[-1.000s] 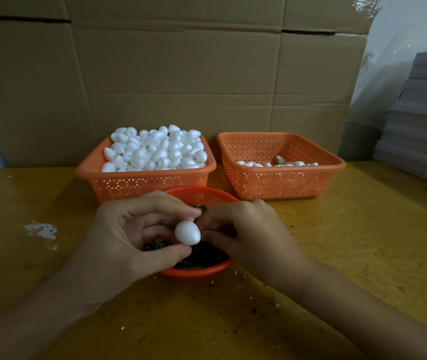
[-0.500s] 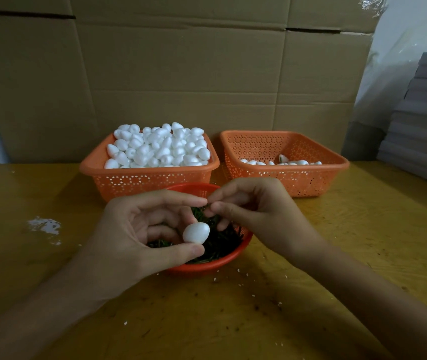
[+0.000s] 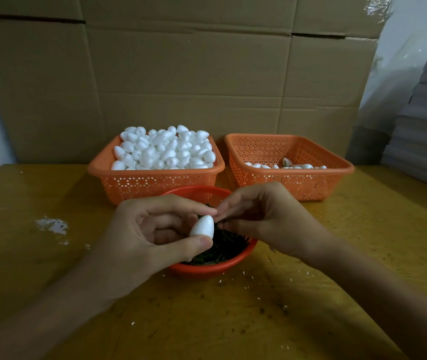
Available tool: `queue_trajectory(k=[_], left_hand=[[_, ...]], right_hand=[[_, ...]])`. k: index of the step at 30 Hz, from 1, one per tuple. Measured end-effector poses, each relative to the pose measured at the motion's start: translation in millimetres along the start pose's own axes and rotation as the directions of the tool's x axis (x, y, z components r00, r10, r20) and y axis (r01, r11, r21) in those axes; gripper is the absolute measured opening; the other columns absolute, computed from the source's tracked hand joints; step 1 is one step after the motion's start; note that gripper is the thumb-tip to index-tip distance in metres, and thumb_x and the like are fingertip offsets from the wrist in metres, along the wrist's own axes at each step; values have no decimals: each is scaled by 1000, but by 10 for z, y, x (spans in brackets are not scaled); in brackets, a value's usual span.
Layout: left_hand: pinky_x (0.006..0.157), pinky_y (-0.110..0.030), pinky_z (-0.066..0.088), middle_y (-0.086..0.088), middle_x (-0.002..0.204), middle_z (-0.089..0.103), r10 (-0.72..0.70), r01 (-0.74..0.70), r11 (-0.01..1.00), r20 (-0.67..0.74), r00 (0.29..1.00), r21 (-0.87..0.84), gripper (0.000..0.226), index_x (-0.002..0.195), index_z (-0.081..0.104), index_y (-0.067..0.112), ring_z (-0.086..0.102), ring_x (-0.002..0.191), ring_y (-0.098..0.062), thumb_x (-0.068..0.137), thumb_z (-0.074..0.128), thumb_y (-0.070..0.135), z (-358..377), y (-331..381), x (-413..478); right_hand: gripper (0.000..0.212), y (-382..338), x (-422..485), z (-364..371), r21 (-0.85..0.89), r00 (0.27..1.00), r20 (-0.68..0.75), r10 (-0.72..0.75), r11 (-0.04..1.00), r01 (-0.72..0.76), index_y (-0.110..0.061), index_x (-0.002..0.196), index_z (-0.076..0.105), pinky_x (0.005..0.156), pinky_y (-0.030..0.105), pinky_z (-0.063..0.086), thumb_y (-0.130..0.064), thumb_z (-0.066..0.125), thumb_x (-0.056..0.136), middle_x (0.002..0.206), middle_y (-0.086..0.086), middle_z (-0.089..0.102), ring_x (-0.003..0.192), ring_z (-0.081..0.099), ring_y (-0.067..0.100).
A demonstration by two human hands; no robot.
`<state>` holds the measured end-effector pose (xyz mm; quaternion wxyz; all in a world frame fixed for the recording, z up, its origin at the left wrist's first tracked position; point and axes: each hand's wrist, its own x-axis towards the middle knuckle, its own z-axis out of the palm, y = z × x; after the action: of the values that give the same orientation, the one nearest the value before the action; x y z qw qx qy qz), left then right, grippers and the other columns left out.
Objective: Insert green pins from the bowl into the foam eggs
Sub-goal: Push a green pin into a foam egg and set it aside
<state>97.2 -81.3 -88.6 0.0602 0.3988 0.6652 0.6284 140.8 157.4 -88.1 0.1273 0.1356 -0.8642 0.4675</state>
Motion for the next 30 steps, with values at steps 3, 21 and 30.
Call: queue_trajectory(k=[3, 21, 30], left_hand=[[63, -23, 60, -11, 94, 79, 2, -1, 1000, 5, 1000, -24, 31, 103, 84, 25, 77, 81, -20, 75, 89, 12, -5, 1, 1], [63, -27, 62, -9, 99, 81, -17, 16, 999, -34, 999, -33, 32, 97, 84, 24, 79, 84, -28, 67, 92, 14, -23, -70, 12], [68, -27, 63, -12, 101, 80, -7, 1, 995, -60, 998, -99, 27, 97, 80, 18, 80, 89, -33, 72, 85, 7, -25, -94, 14]], right_hand=[[21, 3, 7, 8, -8, 1000, -15, -11, 1000, 11, -7, 102, 77, 95, 33, 60, 6, 76, 87, 98, -2, 81, 98, 77, 11], [31, -17, -10, 99, 120, 990, -123, -63, 990, 78, -8, 118, 69, 91, 46, 61, 5, 74, 90, 102, 3, 80, 94, 76, 30], [36, -82, -37, 132, 77, 996, -89, -27, 996, 34, -11, 121, 70, 97, 45, 59, 8, 71, 91, 105, 1, 80, 101, 76, 19]])
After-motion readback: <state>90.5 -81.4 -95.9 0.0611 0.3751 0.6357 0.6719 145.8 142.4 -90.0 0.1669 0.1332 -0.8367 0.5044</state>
